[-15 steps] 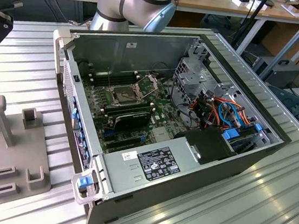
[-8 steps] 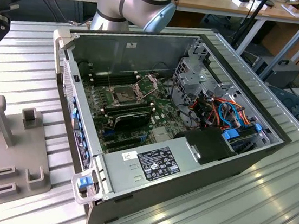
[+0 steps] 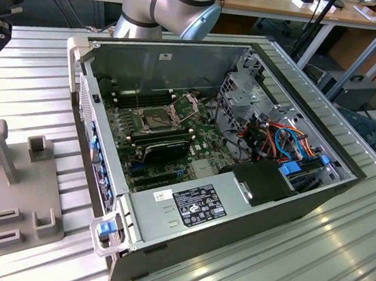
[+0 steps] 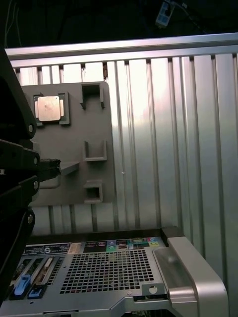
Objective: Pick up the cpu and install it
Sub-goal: 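Reach for the cpu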
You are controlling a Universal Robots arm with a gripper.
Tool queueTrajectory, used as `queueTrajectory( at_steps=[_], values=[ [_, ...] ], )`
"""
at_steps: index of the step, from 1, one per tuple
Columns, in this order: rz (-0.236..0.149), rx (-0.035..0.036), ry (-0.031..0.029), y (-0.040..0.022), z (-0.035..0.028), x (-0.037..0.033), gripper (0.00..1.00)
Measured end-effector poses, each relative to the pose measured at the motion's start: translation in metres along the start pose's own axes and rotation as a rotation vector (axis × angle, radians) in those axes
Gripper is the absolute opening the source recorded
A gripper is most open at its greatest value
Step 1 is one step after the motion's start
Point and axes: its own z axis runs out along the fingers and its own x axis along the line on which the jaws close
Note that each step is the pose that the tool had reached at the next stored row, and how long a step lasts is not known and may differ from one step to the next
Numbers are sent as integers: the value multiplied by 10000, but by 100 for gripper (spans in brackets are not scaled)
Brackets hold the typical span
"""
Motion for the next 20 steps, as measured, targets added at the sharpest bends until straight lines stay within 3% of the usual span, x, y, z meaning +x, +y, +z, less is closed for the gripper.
queueTrajectory(
  at_steps=[15, 20],
  values=[
    [0, -2, -3, -2, 34, 9, 11],
    [0, 0, 0, -6, 50, 56, 11]
  ],
)
